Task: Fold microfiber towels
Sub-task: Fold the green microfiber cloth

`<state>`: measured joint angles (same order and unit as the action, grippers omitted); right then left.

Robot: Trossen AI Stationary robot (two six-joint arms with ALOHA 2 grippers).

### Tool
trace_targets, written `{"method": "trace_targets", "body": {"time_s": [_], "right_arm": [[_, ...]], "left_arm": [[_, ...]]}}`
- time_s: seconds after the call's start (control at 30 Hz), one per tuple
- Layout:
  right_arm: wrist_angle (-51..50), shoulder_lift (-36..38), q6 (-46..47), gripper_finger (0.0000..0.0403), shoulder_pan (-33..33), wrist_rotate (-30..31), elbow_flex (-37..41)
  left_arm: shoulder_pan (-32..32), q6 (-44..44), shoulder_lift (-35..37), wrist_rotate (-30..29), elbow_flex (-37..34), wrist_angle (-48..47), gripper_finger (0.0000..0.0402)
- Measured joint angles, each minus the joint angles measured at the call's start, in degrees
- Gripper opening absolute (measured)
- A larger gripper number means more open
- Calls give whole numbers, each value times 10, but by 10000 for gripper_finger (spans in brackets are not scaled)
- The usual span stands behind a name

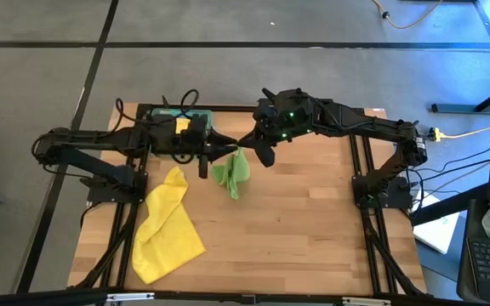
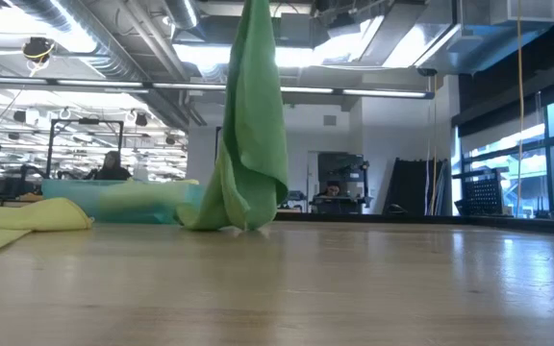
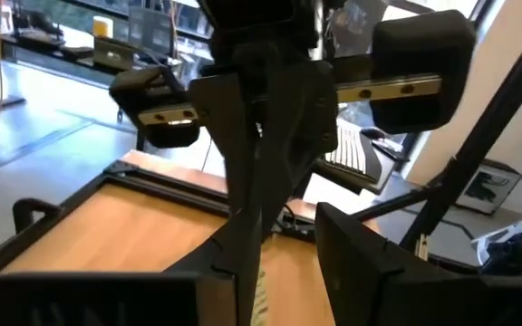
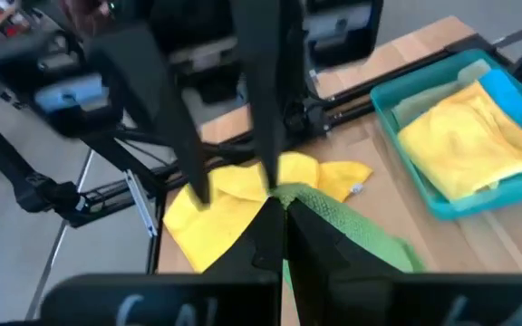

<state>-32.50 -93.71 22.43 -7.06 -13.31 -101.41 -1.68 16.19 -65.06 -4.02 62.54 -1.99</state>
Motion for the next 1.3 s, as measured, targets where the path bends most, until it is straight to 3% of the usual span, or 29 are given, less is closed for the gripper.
{"method": "trace_targets", "body": {"time_s": [0.4,0.57,0.7,1.0,1.3], "right_arm": [[126,3,106,10,-25,82,1],[174,9,113,10,-26,141,0],[179,15,87,10,-26,146,0],[226,24,73,10,-26,163,0],[225,24,73,10,-26,163,0]], "left_arm": [[72,16,0,-30,1,-30,97],[124,38,-1,-109,0,-114,94],[158,87,2,-194,0,-193,94],[181,271,-8,-309,0,-399,95],[155,272,-10,-330,0,-317,128]]}}
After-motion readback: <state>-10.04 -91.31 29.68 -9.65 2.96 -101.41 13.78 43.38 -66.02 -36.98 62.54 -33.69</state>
